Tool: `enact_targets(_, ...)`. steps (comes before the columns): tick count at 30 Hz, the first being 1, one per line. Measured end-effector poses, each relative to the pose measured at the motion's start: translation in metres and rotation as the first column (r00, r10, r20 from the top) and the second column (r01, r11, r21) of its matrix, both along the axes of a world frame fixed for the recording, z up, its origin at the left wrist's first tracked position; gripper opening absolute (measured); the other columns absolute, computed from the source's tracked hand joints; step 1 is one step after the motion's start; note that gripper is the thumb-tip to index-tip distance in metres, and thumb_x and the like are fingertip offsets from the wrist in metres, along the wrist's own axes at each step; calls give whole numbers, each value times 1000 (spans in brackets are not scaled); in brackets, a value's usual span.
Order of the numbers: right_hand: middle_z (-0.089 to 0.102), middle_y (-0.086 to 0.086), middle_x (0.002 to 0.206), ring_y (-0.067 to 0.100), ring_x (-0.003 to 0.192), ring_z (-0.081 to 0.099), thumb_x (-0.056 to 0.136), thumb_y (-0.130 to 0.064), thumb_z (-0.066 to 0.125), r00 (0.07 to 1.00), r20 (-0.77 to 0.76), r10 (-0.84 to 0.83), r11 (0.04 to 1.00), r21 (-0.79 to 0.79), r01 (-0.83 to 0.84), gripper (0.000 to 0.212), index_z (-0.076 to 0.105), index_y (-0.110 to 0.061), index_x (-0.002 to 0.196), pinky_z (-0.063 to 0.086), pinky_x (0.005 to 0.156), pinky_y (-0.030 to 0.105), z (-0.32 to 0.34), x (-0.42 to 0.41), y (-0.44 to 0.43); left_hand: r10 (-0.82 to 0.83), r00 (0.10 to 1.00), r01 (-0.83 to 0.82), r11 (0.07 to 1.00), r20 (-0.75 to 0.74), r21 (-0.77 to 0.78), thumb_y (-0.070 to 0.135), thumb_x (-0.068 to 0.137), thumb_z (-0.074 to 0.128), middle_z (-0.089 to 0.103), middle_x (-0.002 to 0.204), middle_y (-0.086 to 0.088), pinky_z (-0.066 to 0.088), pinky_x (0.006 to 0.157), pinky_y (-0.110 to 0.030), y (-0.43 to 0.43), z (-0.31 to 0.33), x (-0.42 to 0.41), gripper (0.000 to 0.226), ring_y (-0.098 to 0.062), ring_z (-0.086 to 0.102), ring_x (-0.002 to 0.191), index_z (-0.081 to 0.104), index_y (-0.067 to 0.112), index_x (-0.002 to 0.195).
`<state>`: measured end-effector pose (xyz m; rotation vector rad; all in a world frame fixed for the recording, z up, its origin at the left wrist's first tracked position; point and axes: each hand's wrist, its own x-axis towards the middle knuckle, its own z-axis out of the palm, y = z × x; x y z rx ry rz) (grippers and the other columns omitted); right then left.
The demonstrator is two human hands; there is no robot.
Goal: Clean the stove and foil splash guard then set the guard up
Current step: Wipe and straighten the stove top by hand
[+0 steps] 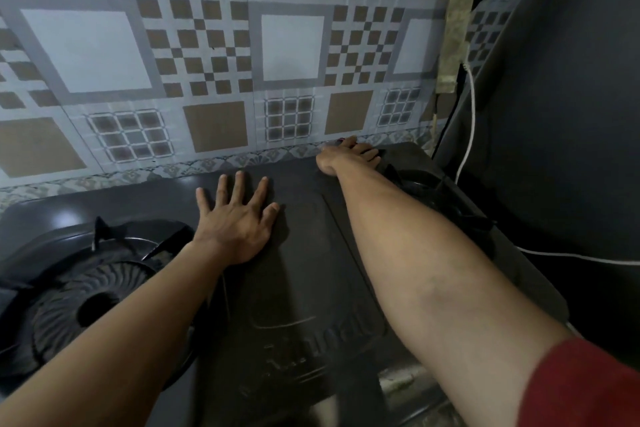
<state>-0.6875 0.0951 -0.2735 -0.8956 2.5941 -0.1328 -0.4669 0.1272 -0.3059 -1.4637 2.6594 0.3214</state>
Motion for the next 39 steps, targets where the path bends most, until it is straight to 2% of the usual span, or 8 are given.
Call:
enact_targets(8, -11, 27, 161, 46, 148, -9, 96, -58, 42, 973, 25, -229, 973, 28, 228, 94, -9, -9, 157, -7, 119, 56, 1, -42, -18, -4, 1000, 4, 1000, 0, -20, 63, 97, 7, -18, 166, -6, -10, 118, -63, -3, -5, -2, 67, -32, -20, 151, -13, 39, 156)
enact_targets(15, -3, 25, 163, 45, 149, -2, 81, -85, 32, 959, 84, -272, 962, 22, 272, 114, -5, -9, 157, -1, 119, 57, 6, -79, -18, 1, 1000, 0, 999, 16, -44, 63, 96, 5, -17, 167, -6, -8, 118, -62, -3, -7, -3, 67, -31, -18, 152, -15, 39, 155)
enact_targets(18, -1, 19, 165, 41, 150, 0, 89, -74, 34, 944, 45, -326, 945, 48, 324, 98, 1, -12, 158, 0, 120, 56, 0, -98, -5, -3, 1000, 4, 999, 25, -45, 63, 96, 5, -17, 166, -6, -7, 118, -63, -2, -7, -4, 67, -31, -18, 152, -16, 39, 155)
enact_targets(21, -5, 15, 164, 37, 151, -4, 91, -51, 55, 917, 152, -369, 920, -83, 384, 97, -3, -11, 158, 0, 122, 52, -8, -112, 15, -9, 1000, 10, 999, 24, -35, 62, 96, 5, -18, 166, -6, -8, 118, -63, -2, -6, -6, 67, -32, -19, 152, -16, 38, 155)
enact_targets(24, -10, 15, 165, 37, 151, -5, 102, -50, 39, 924, 31, -381, 923, 68, 379, 81, -10, -16, 157, -2, 120, 51, -6, -112, 5, -7, 1000, 7, 1000, 30, -9, 62, 97, 6, -19, 166, -6, -10, 118, -63, -3, -4, -6, 67, -32, -20, 151, -16, 38, 156)
enact_targets(32, -14, 20, 163, 39, 150, -9, 99, -52, 41, 999, -22, -43, 996, 77, 45, 82, -6, -18, 157, -1, 121, 53, 13, -84, 14, -27, 999, 31, 996, -41, 86, 61, 100, 14, -21, 165, -10, -10, 120, -57, -4, 15, 6, 69, -32, -20, 151, -12, 33, 157)
enact_targets(37, -16, 19, 163, 41, 150, -12, 99, -39, 43, 993, -24, 113, 982, 156, -108, 80, -7, -18, 157, -1, 121, 55, 5, -70, -2, -48, 991, 61, 993, 126, -100, 60, 100, 9, -4, 168, -7, -9, 117, -64, 0, 31, 16, 67, -30, -10, 153, 1, 29, 159)
enact_targets(39, -13, 20, 163, 43, 149, -9, 95, -33, 44, 989, -5, 144, 977, 158, -142, 81, -3, -15, 158, 1, 121, 57, 2, -62, -9, -25, 988, 36, 997, 151, -75, 59, 101, 11, -2, 168, -8, -6, 118, -65, 0, 34, 22, 66, -30, -7, 154, 2, 30, 159)
